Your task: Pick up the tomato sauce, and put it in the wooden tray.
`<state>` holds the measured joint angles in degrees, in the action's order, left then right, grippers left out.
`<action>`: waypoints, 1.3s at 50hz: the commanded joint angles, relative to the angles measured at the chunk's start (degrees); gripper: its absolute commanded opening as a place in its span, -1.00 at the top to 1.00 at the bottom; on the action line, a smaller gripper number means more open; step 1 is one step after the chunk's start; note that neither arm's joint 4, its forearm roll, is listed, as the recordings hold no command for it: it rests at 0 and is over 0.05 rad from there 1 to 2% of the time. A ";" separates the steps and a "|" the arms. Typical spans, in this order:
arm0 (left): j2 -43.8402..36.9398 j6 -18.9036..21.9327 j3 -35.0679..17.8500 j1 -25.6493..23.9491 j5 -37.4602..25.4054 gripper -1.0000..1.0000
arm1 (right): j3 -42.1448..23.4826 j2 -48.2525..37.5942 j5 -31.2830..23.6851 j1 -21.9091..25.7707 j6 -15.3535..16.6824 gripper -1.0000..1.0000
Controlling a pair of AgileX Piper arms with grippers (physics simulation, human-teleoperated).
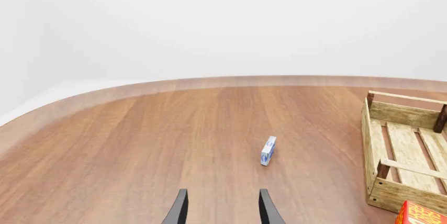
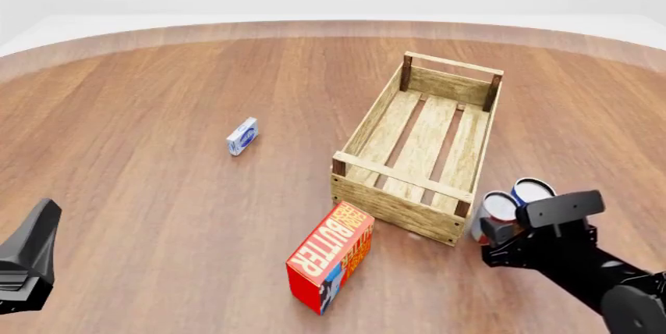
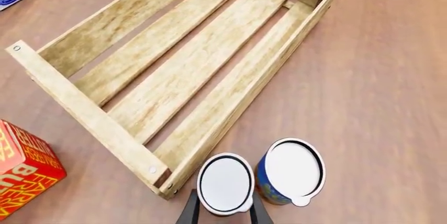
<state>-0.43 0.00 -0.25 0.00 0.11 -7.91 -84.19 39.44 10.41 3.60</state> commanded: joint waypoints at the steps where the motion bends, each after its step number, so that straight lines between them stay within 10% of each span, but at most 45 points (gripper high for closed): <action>1: 0.00 0.00 0.00 0.00 0.00 -1.00 | -0.13 4.08 -3.15 -0.24 -0.58 1.00; 65: 0.00 0.00 0.00 0.00 0.00 -1.00 | -1.88 32.12 -27.14 -1.20 -0.50 1.00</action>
<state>-0.43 0.00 -0.25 0.00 0.11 -9.24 -55.97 15.53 9.42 3.91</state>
